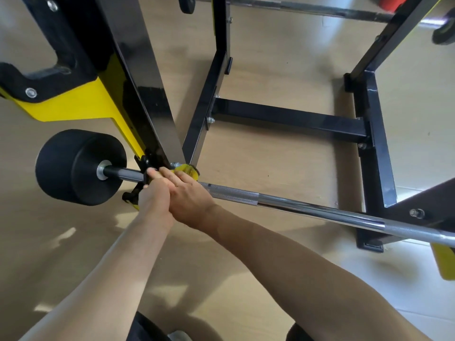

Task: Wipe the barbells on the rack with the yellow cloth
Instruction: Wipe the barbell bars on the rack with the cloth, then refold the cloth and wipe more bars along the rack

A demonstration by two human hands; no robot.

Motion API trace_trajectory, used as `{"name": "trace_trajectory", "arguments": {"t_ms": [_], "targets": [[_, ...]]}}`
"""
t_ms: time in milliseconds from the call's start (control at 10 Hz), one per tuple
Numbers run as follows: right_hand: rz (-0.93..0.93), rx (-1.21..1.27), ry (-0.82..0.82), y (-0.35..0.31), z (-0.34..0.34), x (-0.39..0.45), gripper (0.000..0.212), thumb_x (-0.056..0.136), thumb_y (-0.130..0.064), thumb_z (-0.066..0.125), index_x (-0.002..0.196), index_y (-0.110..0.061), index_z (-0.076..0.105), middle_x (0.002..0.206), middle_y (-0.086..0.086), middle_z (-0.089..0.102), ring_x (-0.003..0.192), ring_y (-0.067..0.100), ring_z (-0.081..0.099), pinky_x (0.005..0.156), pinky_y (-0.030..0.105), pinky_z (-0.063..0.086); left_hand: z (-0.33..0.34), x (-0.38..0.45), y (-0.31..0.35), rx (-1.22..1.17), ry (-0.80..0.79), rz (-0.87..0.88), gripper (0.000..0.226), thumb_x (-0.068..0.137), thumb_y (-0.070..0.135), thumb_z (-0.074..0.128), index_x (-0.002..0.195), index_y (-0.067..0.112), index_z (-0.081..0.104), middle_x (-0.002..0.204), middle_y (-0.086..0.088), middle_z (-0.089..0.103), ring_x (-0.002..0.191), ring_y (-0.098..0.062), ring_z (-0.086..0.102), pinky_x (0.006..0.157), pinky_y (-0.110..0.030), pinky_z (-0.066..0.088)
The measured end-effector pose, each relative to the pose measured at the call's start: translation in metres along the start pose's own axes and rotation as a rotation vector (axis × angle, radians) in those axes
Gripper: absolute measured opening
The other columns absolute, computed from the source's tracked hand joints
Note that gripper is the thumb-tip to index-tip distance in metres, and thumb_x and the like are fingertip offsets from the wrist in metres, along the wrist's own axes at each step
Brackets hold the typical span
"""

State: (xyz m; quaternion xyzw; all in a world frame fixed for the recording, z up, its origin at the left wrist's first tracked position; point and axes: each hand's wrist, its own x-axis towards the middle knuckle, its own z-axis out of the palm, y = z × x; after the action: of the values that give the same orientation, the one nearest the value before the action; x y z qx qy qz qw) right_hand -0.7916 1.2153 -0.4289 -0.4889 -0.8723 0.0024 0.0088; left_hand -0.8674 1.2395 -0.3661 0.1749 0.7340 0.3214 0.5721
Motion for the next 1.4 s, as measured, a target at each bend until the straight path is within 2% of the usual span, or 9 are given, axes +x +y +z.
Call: {"name": "trace_trajectory", "arguments": {"t_ms": [200, 300, 500, 700, 900, 1100, 1200, 1300, 1400], "targets": [[-0.070, -0.014, -0.059, 0.005, -0.019, -0.035, 0.048, 0.096, -0.027, 0.055, 0.144, -0.018, 0.049, 0.156, 0.005, 0.038, 0.151, 0.025, 0.014, 0.124, 0.041, 0.005, 0.008, -0.038, -0.012, 0.014, -0.072, -0.148, 0.034, 0.088, 0.030, 0.056, 0.119, 0.017, 0.057, 0.111, -0.011, 0.063, 0.102, -0.033, 0.060, 0.098, -0.051, 0.047], [0.073, 0.345, -0.183, 0.002, -0.036, -0.051, 0.043, 0.093, -0.014, 0.059, 0.135, -0.009, 0.057, 0.146, 0.013, 0.048, 0.141, 0.027, 0.036, 0.119, 0.039, 0.020, 0.004, -0.049, -0.033, 0.042, -0.101, -0.134, 0.059, 0.074, 0.048, 0.059, 0.124, 0.018, 0.055, 0.119, -0.011, 0.064, 0.103, -0.032, 0.062, 0.089, -0.049, 0.052], [0.544, 0.914, -0.432, -0.012, -0.127, -0.114, 0.024, 0.099, -0.026, 0.050, 0.116, -0.014, 0.061, 0.116, 0.009, 0.067, 0.103, 0.029, 0.062, 0.092, 0.043, 0.050, -0.021, -0.165, -0.024, 0.250, -0.251, -0.253, 0.033, 0.099, 0.045, 0.047, 0.103, 0.014, 0.055, 0.103, -0.011, 0.060, 0.094, -0.032, 0.060, 0.087, -0.046, 0.053], [0.463, 0.909, -0.789, -0.036, -0.292, -0.175, 0.086, 0.069, -0.037, 0.087, 0.138, -0.020, 0.040, 0.130, 0.000, 0.057, 0.118, 0.022, 0.053, 0.104, 0.035, 0.043, -0.066, -0.266, 0.024, 0.549, -0.397, -0.229, 0.027, 0.087, 0.035, 0.066, 0.102, 0.014, 0.065, 0.107, -0.017, 0.070, 0.094, -0.034, 0.068, 0.069, -0.044, 0.061], [0.579, 0.937, -0.710, -0.049, -0.442, -0.221, 0.092, 0.074, -0.015, 0.083, 0.148, -0.029, 0.029, 0.138, 0.002, 0.053, 0.116, 0.025, 0.058, 0.095, 0.038, 0.054, -0.111, -0.393, 0.122, 0.778, -0.422, 0.048, 0.018, 0.090, 0.012, 0.066, 0.099, 0.023, 0.054, 0.088, -0.002, 0.056, 0.085, -0.025, 0.060, 0.053, -0.029, 0.052], [1.031, 1.461, -0.241, -0.058, -0.575, -0.246, 0.025, 0.081, -0.001, 0.071, 0.097, -0.020, 0.072, 0.090, 0.009, 0.073, 0.081, 0.023, 0.066, 0.077, 0.041, 0.054, -0.176, -0.471, 0.211, 0.620, -0.500, -0.071, 0.033, 0.101, 0.045, 0.043, 0.120, 0.022, 0.057, 0.099, -0.014, 0.063, 0.069, -0.022, 0.055, 0.048, -0.026, 0.042], [1.233, 1.835, 0.002, -0.078, -0.622, -0.233, 0.011, 0.094, -0.013, 0.062, 0.093, -0.014, 0.073, 0.094, 0.008, 0.072, 0.099, 0.030, 0.063, 0.087, 0.046, 0.051, -0.208, -0.500, 0.251, 0.636, -0.754, -0.167, 0.064, 0.096, 0.065, 0.032, 0.095, 0.006, 0.058, 0.067, -0.004, 0.051, 0.050, -0.013, 0.042, 0.049, -0.027, 0.033], [1.331, 1.947, 0.044, -0.095, -0.662, -0.199, 0.012, 0.095, -0.023, 0.062, 0.101, -0.013, 0.067, 0.098, 0.008, 0.071, 0.095, 0.027, 0.065, 0.074, 0.035, 0.055, -0.235, -0.516, 0.283, 0.775, -0.958, -0.162, 0.072, 0.086, 0.079, 0.023, 0.085, 0.018, 0.063, 0.069, 0.003, 0.059, 0.059, -0.010, 0.055, 0.064, -0.028, 0.045], [1.238, 1.884, -0.066, -0.113, -0.681, -0.154, 0.015, 0.095, -0.029, 0.063, 0.103, -0.017, 0.066, 0.096, 0.006, 0.073, 0.088, 0.023, 0.068, 0.064, 0.029, 0.057, -0.252, -0.515, 0.296, 0.766, -1.020, -0.153, 0.080, 0.080, 0.084, 0.024, 0.137, 0.031, 0.045, 0.129, 0.009, 0.055, 0.125, -0.018, 0.052, 0.104, -0.032, 0.039]]}}
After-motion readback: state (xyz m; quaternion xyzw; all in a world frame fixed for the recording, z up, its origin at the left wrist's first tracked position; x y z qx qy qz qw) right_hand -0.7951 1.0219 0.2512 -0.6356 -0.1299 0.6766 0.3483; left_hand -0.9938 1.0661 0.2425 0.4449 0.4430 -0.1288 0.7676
